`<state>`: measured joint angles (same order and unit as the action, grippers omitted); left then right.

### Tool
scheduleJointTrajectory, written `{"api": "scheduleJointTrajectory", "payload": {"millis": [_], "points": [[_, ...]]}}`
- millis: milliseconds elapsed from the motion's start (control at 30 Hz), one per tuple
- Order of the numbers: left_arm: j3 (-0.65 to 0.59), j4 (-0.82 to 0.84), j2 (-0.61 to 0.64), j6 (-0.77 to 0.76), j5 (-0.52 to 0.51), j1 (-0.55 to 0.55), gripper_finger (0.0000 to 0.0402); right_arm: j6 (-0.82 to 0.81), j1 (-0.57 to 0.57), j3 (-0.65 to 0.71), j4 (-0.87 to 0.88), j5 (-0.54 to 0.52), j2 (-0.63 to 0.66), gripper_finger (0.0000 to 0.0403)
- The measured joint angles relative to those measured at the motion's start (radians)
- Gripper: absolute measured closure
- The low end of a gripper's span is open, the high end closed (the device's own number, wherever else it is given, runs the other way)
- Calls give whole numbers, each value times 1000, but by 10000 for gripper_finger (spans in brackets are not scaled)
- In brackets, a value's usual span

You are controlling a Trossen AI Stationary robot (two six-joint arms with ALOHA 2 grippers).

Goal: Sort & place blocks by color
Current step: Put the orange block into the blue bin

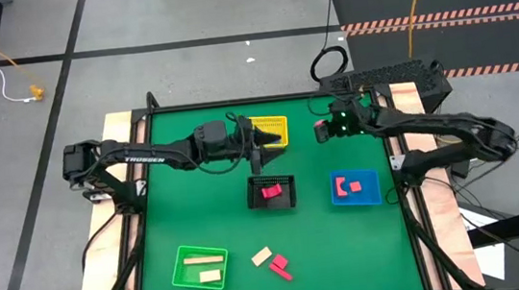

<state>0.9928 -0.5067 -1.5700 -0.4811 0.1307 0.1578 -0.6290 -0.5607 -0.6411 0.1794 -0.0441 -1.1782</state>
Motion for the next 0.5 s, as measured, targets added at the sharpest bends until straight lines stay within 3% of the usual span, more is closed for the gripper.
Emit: {"api": "scheduleJointTrajectory", "payload": {"millis": [300,500], "points": [[0,319,0,29,-3,166,115,-297,206,0,216,123,313,290],[0,619,0,40,-3,261,115,-525,400,0,285,142,402,290]]}}
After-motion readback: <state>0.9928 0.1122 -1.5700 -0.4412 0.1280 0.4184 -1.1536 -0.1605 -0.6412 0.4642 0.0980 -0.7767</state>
